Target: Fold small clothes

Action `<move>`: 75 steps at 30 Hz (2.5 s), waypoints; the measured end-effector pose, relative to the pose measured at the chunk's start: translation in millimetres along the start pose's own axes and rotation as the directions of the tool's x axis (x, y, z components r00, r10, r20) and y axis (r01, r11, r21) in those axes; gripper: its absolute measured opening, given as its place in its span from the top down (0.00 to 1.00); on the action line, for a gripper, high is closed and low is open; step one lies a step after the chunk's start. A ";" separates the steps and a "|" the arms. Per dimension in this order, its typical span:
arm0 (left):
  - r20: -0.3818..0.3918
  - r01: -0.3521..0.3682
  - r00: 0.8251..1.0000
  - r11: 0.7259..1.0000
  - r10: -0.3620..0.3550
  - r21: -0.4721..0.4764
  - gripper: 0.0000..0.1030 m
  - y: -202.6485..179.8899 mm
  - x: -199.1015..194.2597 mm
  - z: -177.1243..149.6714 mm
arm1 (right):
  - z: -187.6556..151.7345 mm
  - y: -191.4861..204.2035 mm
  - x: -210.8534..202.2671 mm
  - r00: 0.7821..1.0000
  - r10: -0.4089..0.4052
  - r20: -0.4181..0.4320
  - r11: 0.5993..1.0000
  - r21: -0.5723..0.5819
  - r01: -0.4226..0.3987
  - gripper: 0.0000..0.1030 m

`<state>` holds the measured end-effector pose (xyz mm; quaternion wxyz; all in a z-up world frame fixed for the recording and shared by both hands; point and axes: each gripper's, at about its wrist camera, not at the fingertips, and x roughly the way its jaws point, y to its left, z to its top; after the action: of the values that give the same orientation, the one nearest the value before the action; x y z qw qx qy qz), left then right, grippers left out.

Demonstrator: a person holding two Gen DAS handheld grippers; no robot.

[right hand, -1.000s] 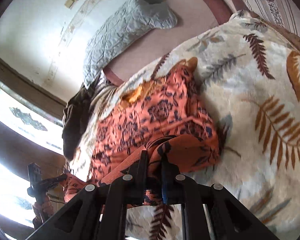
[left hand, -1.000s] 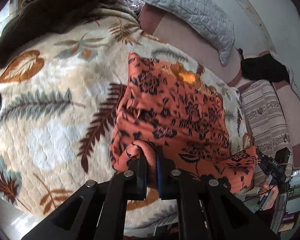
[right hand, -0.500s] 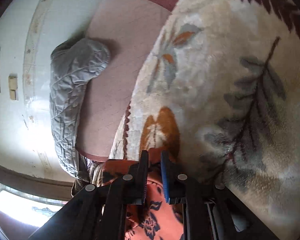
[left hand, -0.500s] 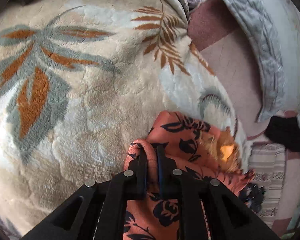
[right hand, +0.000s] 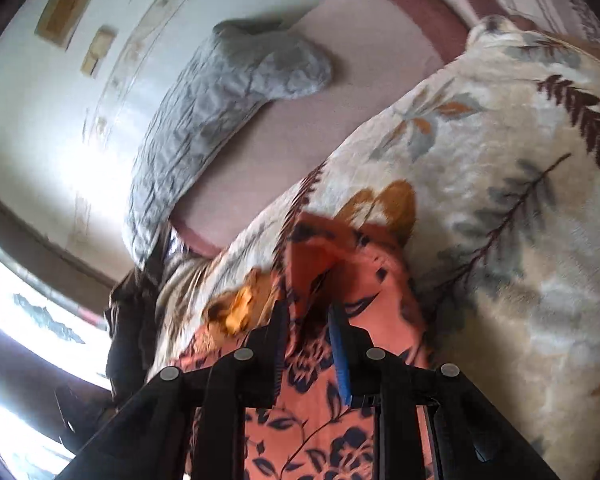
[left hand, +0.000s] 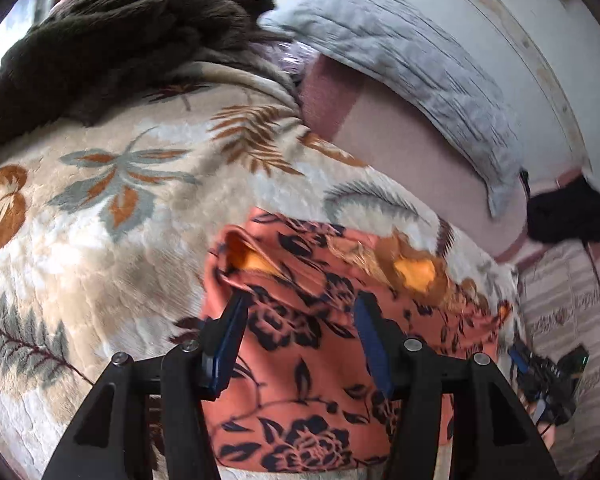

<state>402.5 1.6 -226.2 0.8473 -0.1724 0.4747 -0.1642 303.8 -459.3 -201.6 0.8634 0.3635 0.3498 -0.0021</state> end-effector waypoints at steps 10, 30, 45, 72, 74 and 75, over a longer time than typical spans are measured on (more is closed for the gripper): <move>-0.134 -0.049 0.989 0.988 0.069 0.149 0.46 -35.7 88.1 -1.5 | -50.3 50.4 105.3 0.953 -0.087 -0.289 0.977 -0.212 0.025 0.77; -0.026 -0.244 0.967 0.950 0.254 0.196 0.44 -41.4 32.5 -41.0 | -78.7 46.4 44.9 0.987 -0.103 -0.121 0.972 -0.222 0.074 0.77; -0.005 -0.446 0.891 0.875 0.455 0.187 0.19 1.7 12.4 -118.5 | -120.0 -15.0 -1.1 0.980 -0.125 -0.157 0.989 0.054 0.135 0.35; 0.064 0.055 0.997 0.933 -0.034 -0.357 0.12 66.8 -1.6 -104.1 | -112.6 -96.2 -9.2 0.992 0.105 0.074 0.868 0.481 -0.127 0.34; 0.072 0.035 0.997 0.933 -0.009 -0.359 0.46 73.1 -4.3 -102.2 | -106.8 -91.1 -1.5 0.994 0.081 0.074 0.888 0.447 -0.105 0.49; 0.058 0.029 0.998 0.931 -0.008 -0.363 0.59 76.0 -0.1 -99.8 | -105.9 -92.7 3.1 0.994 0.077 0.074 0.887 0.450 -0.102 0.72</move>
<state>325.2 55.4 -309.1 0.8121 -0.3353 0.4714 -0.0765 218.4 -460.2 -313.5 0.7631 0.5705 0.2990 -0.0535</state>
